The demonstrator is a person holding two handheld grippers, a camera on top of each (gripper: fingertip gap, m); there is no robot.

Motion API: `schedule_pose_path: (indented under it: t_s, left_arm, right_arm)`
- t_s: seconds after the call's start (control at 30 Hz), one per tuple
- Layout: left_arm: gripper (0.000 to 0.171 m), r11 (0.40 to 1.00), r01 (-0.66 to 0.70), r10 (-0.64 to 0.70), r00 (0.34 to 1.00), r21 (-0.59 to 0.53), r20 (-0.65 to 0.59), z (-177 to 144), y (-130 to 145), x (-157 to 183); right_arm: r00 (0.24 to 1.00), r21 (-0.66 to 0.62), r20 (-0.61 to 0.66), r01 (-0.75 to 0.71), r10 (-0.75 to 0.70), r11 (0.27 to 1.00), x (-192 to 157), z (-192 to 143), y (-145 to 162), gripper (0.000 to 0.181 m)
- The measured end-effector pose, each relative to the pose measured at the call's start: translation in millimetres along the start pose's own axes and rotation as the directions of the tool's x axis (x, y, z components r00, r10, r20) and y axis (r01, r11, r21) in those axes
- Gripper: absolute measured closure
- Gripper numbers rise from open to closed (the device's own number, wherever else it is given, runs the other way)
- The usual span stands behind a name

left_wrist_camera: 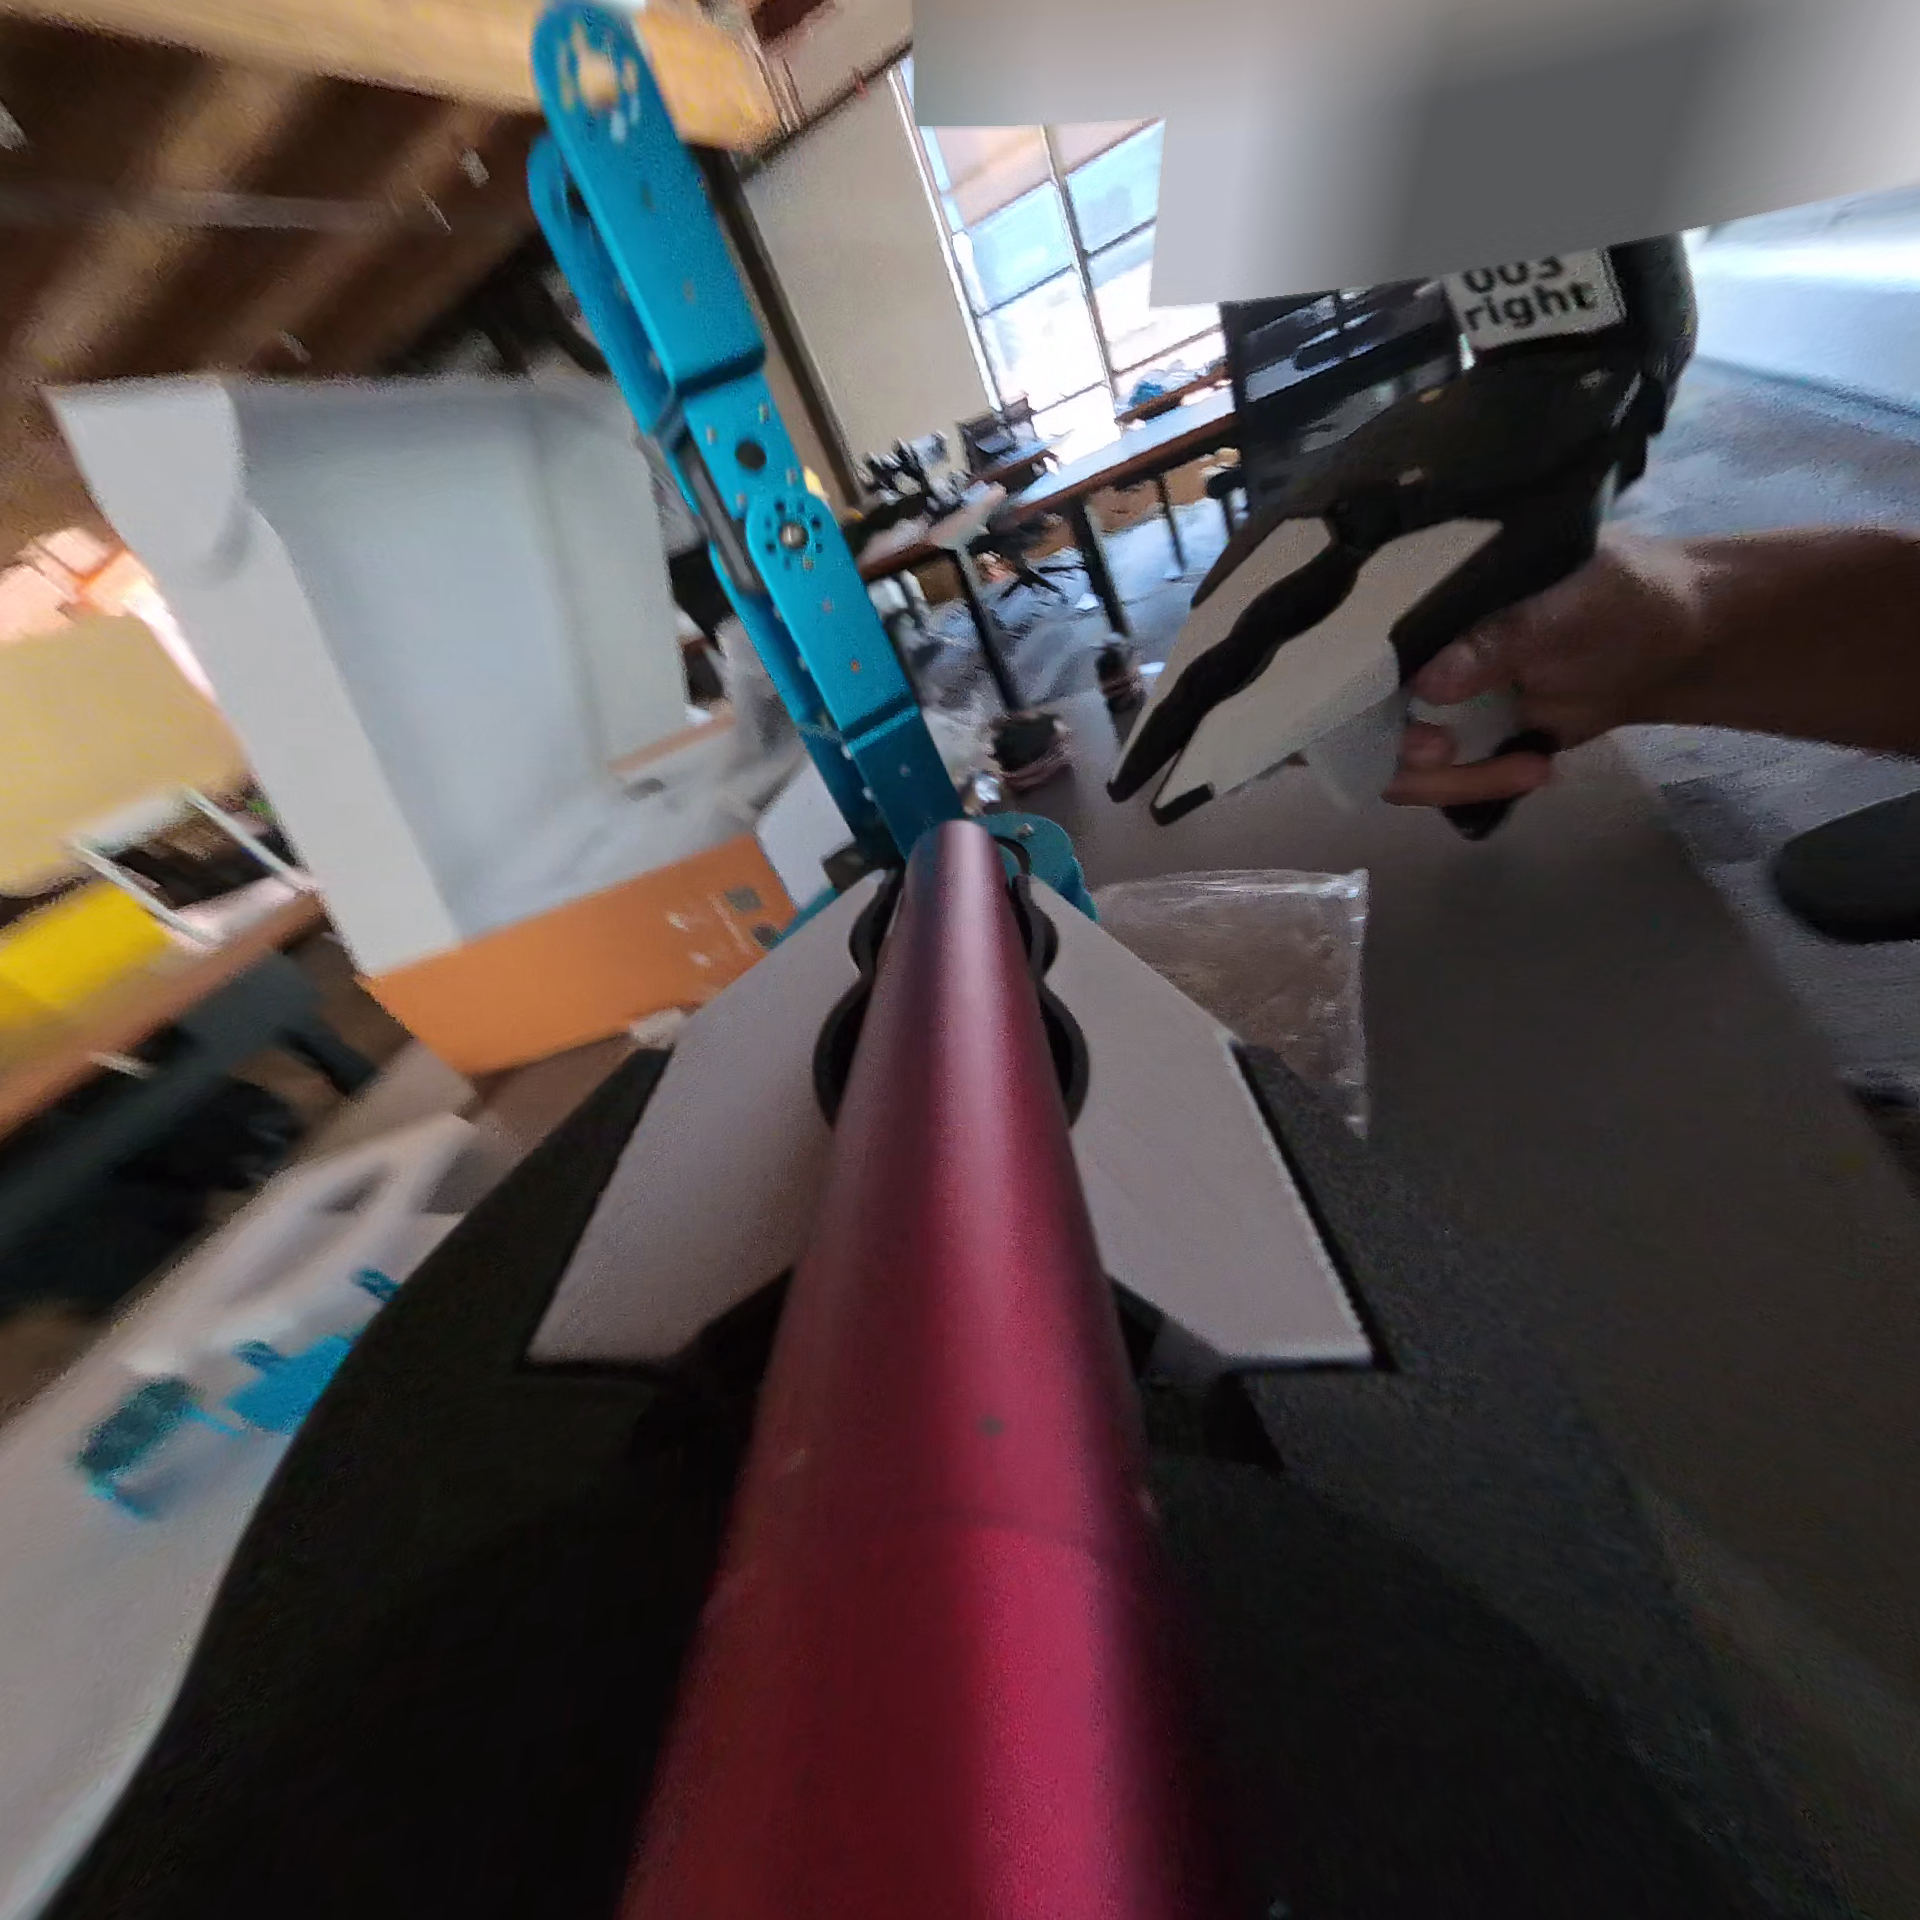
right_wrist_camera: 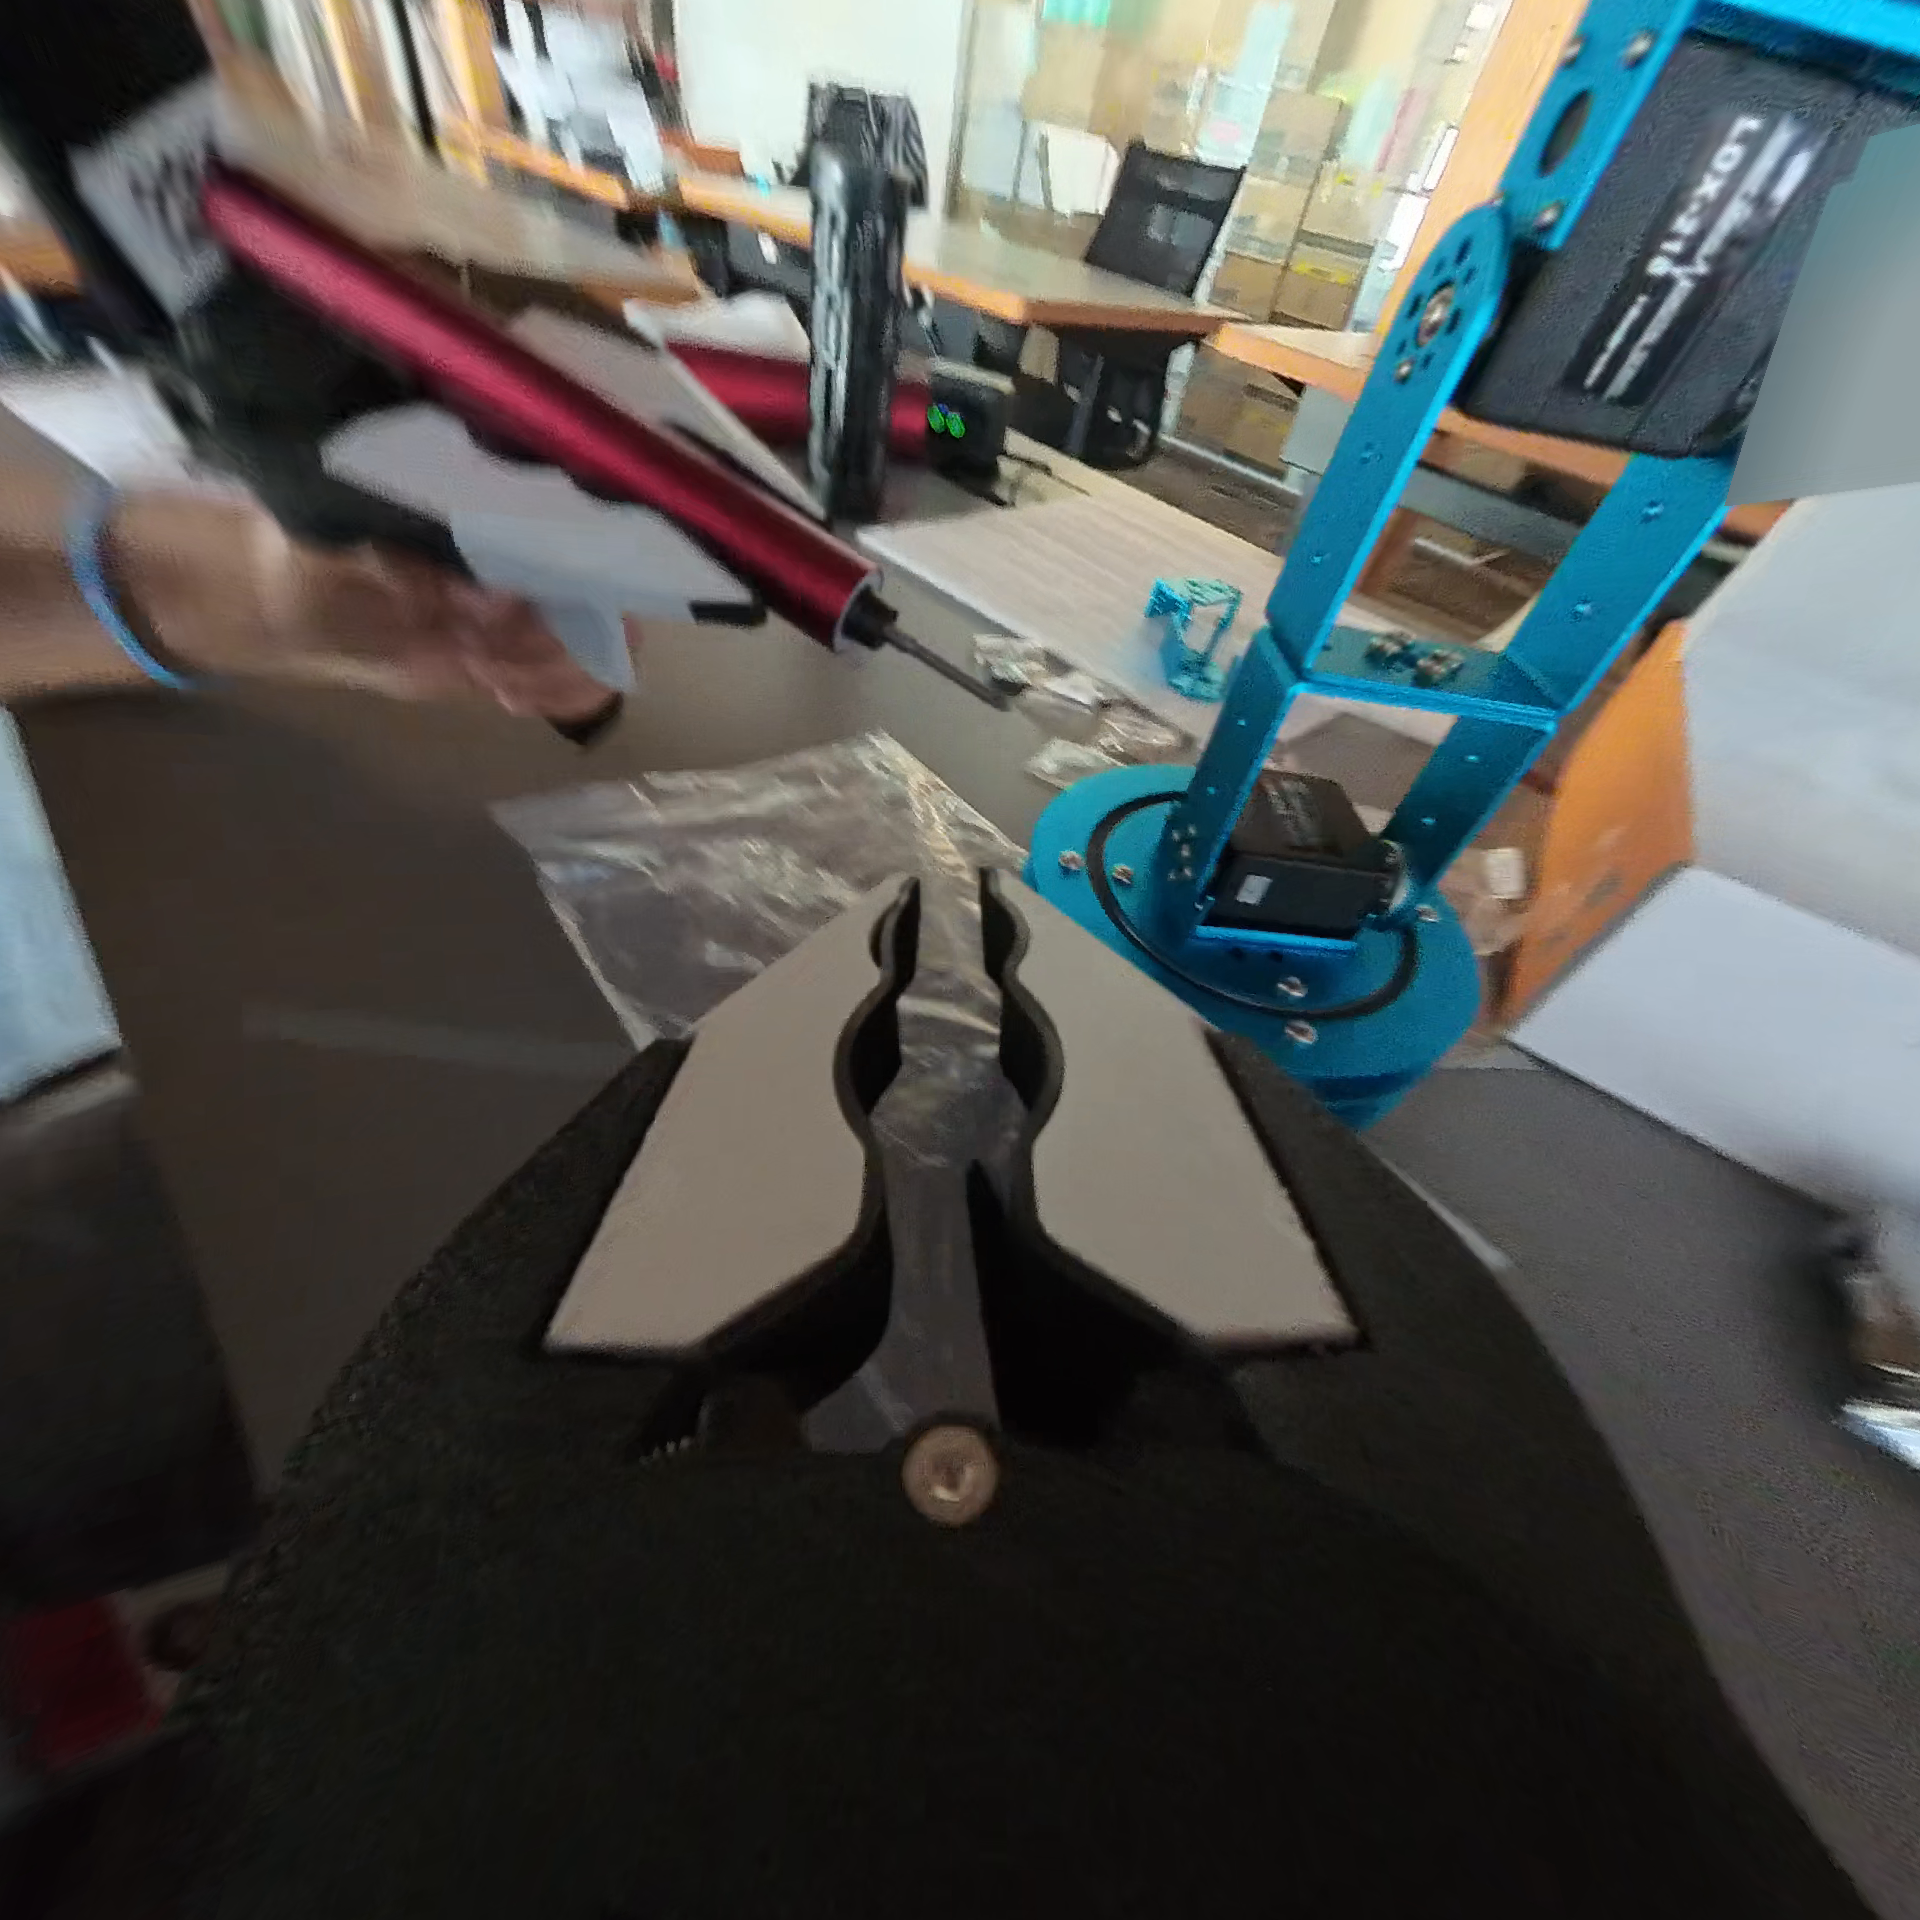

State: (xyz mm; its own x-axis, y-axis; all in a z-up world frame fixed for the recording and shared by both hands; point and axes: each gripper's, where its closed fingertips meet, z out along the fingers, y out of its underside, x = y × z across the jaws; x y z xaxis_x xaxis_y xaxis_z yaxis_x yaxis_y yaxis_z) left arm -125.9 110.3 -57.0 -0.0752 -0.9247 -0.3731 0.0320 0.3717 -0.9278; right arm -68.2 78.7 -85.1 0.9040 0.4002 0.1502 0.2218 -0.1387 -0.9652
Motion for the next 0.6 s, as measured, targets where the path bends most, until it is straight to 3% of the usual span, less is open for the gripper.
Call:
schedule_pose_path:
  t_s: [0.1,0.2,0.33,0.43,0.57,0.6]
  left_arm:
    - [0.150,0.987,-0.159,0.156,0.984,0.037,0.082,-4.5,-14.5,4.1]
    - [0.150,0.957,-0.287,0.277,0.950,0.050,0.144,-8.6,-25.3,9.3]
    - [0.151,0.921,-0.376,0.361,0.922,0.099,0.143,-10.7,-35.4,25.8]
    - [0.150,0.912,-0.387,0.365,0.917,0.135,0.162,-14.2,-41.9,25.7]
    - [0.149,0.919,-0.362,0.347,0.931,0.156,0.116,-14.4,-41.4,30.9]
    - [0.149,0.924,-0.347,0.333,0.936,0.159,0.112,-13.5,-40.8,32.2]
  right_arm:
    - [0.976,0.045,0.139,-0.178,0.170,0.983,-19.5,4.9,-10.0,0.166]
    - [0.924,0.070,0.200,-0.346,0.326,0.936,-30.8,14.3,-18.0,0.162]
    - [0.735,0.053,0.384,-0.621,0.558,0.782,-51.9,29.7,-30.5,0.131]
    - [0.518,-0.025,0.582,-0.759,0.627,0.651,-70.1,26.7,-46.7,0.147]
    - [0.346,-0.020,0.777,-0.822,0.526,0.570,-76.3,4.1,-69.3,0.139]
    - [0.345,-0.014,0.788,-0.818,0.510,0.575,-75.8,1.9,-69.5,0.135]
